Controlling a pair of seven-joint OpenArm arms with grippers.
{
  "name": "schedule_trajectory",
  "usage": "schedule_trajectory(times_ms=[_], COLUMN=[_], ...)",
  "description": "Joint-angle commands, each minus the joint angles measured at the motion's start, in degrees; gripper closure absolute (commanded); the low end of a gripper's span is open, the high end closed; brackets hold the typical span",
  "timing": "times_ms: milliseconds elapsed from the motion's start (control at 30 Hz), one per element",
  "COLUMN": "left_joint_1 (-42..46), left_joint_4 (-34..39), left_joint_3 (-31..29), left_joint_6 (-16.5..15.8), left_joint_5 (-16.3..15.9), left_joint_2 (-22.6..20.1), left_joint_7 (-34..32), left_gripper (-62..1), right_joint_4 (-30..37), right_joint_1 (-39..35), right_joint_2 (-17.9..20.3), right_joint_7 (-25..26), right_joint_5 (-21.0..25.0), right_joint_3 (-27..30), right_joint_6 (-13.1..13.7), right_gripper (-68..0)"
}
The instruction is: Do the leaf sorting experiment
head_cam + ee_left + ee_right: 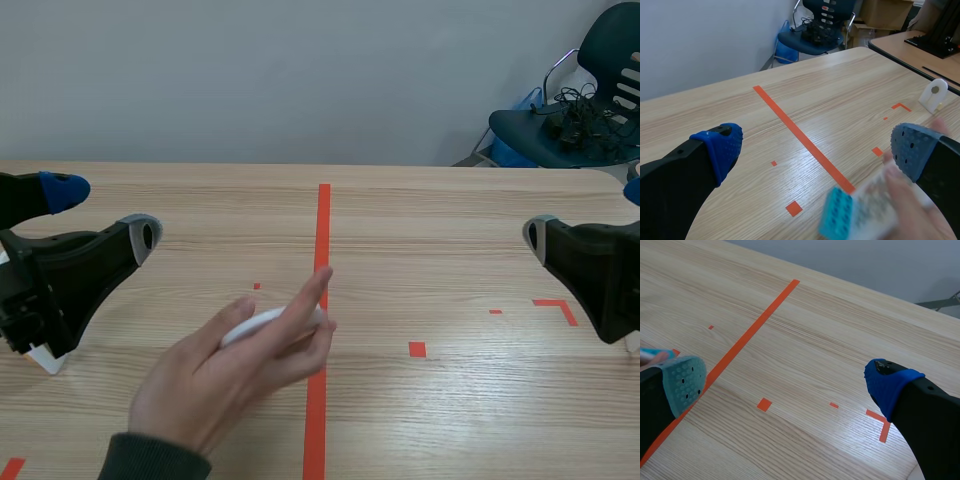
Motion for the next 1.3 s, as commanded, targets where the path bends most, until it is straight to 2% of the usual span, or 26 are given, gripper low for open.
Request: schedule_trajectory(times_ms=[0,467,700,867,900,1000,1067,1167,1267], left_joint_1=[-0.33,-0.33,-0.31,-0.33,-0.42,-1.84,-3.69,-8.09,-13.38], left_joint_4=[-0.11,-0.11,-0.11,-0.22,-0.39,-2.27,-5.14,-11.65,-20.06], left_joint_3=[-0.72,-0.72,-0.63,3.54,5.22,10.38,13.92,18.12,20.24], left_joint_6=[-0.09,-0.26,-0.33,-0.33,-0.24,0.07,1.92,6.36,7.89], left_joint_5=[-0.46,-0.44,-0.26,3.74,5.33,12.81,15.82,19.47,22.58], left_joint_2=[-0.35,-0.37,-0.37,-0.33,-0.26,0.79,1.51,3.28,5.64], left_joint_7=[-0.74,-0.63,1.46,1.16,0.44,-2.80,-5.01,-7.89,-9.90], left_gripper=[-62.3,-62.3,-62.3,-62.3,-62.3,-62.3,-62.3,-62.3,-62.3], right_joint_4=[0.46,0.44,0.44,0.44,0.44,0.44,0.44,0.44,0.44], right_joint_1=[0.81,0.81,0.83,0.83,0.83,0.83,0.83,0.83,0.83], right_joint_2=[0.76,0.76,0.76,0.76,0.76,0.79,0.79,0.79,0.79], right_joint_7=[0.68,0.79,0.90,0.90,0.90,0.90,0.90,0.90,0.87], right_joint_5=[0.81,0.83,0.83,0.83,0.83,0.83,0.83,0.83,0.83], right_joint_3=[0.02,0.02,0.02,0.02,0.02,0.02,0.02,0.02,0.02], right_joint_6=[-0.02,-0.04,-0.04,-0.04,-0.04,-0.04,-0.04,0.00,0.00], right_gripper=[-67.9,-67.9,-67.9,-67.9,-67.9,-67.9,-67.9,-67.9,-67.9])
